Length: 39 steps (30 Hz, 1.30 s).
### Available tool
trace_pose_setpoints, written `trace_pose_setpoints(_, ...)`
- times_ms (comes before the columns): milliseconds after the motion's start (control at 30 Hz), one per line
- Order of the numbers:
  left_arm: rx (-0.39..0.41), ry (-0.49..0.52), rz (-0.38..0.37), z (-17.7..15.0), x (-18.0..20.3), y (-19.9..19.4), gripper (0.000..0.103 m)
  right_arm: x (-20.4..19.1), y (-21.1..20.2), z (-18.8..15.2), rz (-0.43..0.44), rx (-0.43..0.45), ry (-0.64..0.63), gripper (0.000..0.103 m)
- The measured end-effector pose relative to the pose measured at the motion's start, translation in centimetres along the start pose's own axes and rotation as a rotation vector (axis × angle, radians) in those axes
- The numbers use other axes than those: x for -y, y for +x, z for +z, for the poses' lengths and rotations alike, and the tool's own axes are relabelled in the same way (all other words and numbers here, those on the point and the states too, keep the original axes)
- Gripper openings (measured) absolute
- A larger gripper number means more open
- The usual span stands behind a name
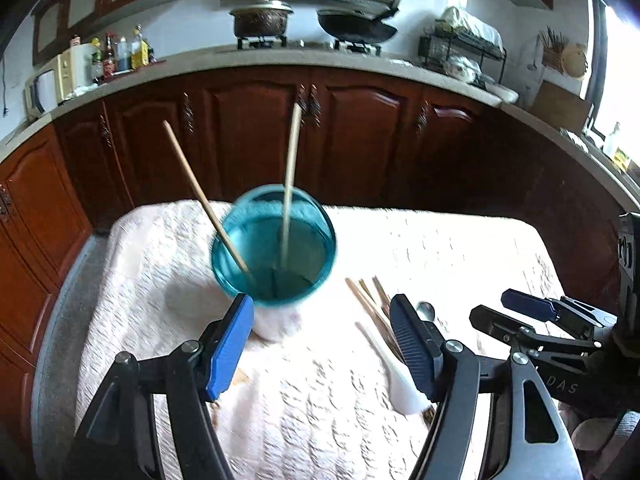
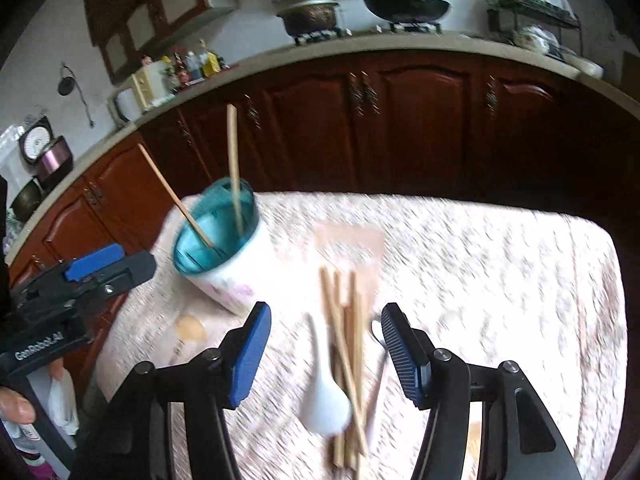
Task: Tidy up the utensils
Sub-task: 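Move both open grippers back down toward the remaining utensils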
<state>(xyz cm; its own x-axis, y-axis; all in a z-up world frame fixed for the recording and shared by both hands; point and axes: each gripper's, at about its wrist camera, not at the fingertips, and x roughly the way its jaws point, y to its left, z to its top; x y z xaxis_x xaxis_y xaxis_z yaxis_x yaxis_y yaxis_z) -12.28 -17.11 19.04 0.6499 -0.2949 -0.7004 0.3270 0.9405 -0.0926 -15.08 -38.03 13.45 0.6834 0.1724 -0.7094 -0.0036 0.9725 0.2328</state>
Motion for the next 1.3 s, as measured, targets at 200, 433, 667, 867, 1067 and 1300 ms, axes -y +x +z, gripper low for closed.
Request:
trace_pose_setpoints(200, -0.04, 0.002, -0.015, -1.7, 1.4, 0.9, 0.071, 2.6, 0.0, -2.5, -0.027, -0.033, 0.043, 0.062)
trace_pose_setpoints(433, -0.092, 0.007, -0.01, -3.5, 1.8, 2.5, 0.071, 4.2, 1.0, -5.5, -0.024, -0.084, 0.067, 0.062)
trace_pose_setpoints(667, -0.16, -0.021, -0.003, -5.0, 0.7, 4.5, 0.071, 4.1, 3.0, -7.1, 0.007, -0.13, 0.069, 0.061)
trace_pose_setpoints(867, -0.181, -0.032, 0.018, -5.6, -0.4, 4.8, 0.071, 2.0, 5.3, -7.1, 0.122, -0.168, 0.037, 0.047)
trace_pose_setpoints(1067, -0.19, -0.069, 0.045, -5.5, -2.6, 4.6, 0.071, -0.4, 8.1, -6.6, 0.187, -0.211, -0.032, 0.043)
trace_pose_setpoints(1300, -0.198, -0.102, 0.057, -5.6, -4.4, 4.7, 0.071, -0.3, 11.2, -6.6, 0.196, -0.266, -0.007, 0.043)
